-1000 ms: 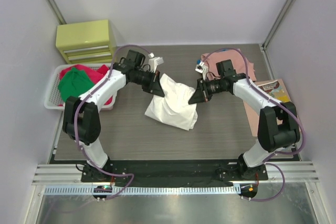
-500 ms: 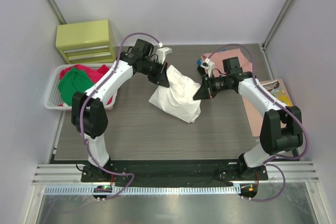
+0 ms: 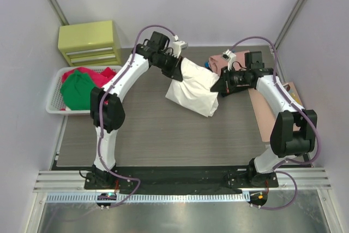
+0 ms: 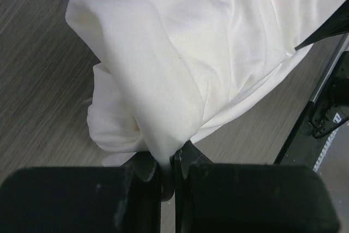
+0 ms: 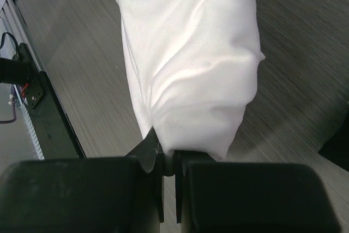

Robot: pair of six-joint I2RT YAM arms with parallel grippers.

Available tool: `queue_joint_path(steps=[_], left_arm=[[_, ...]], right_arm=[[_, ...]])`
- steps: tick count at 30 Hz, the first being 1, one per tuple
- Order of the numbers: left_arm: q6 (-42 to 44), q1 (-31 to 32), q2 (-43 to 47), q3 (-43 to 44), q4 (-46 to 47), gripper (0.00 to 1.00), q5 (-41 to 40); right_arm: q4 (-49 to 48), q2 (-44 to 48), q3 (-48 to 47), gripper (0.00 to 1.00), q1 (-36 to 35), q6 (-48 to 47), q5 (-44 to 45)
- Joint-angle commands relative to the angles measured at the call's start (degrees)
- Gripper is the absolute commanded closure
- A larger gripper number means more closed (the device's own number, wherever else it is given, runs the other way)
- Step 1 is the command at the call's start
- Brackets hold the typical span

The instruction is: Fold and stack the t-shirts

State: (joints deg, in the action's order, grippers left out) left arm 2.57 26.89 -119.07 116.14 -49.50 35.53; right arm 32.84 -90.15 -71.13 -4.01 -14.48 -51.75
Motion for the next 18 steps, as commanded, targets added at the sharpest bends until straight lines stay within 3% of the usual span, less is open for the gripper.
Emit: queue_joint_path(steps=[1, 7, 18], left_arm=[[1.6, -0.1, -3.4, 7.5, -2.4, 1.0, -2.7], [1.7, -0.1, -14.3, 23.7, -8.2, 1.0, -4.1], [2.5, -0.4, -18.3, 22.7, -6.9, 1.0, -4.3]], right_arm=[[0.0, -1.5, -4.4, 0.99, 3.2, -1.0, 1.0], [-0.3, -5.0, -8.6, 0.99, 8.3, -0.9, 4.2], [-3.0, -9.3, -10.9, 0.99, 12.7, -0.1, 8.6]])
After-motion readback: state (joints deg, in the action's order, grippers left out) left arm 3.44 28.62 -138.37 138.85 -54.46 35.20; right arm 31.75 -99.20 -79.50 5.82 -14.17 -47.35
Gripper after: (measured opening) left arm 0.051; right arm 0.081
